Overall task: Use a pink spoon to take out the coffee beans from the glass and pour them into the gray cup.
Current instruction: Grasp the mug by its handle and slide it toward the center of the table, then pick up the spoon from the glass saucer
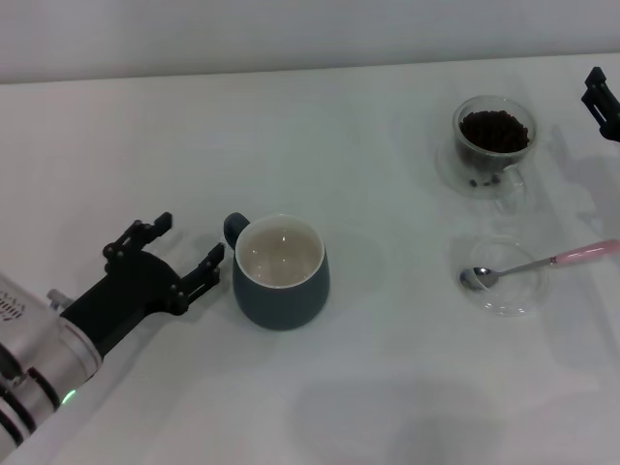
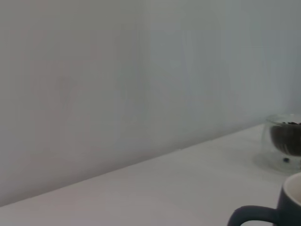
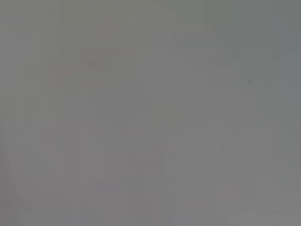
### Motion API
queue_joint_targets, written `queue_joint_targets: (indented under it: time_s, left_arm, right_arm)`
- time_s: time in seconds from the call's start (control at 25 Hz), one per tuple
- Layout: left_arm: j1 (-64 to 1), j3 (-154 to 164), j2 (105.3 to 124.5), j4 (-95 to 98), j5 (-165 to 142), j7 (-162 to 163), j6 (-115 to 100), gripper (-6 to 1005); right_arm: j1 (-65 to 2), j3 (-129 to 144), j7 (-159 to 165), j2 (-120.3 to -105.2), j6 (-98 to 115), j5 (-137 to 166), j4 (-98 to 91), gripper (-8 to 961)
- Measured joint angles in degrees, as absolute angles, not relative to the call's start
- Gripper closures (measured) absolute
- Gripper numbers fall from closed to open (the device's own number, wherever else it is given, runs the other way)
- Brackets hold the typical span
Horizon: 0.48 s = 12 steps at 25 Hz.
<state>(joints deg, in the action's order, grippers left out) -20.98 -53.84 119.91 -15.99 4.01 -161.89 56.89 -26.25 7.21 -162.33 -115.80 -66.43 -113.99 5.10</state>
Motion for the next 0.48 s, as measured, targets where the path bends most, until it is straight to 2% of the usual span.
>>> queue_joint_targets:
  time_s: [0.08,0.48]
  left_arm:
    - [-20.06,-53.86,119.84,-16.01,5.17,-161.89,57.69,156]
    - [-12.96,-53.87,119.44,-13.85,21.4,-161.85,70.81,111]
  right_arm:
    - [-26.1,7.2,-162.33,-115.8,-66.44,-114.0,5.1,96]
    - [-22.84,6.76,-154.1,-115.53,-68.5,-114.25,4.7,96]
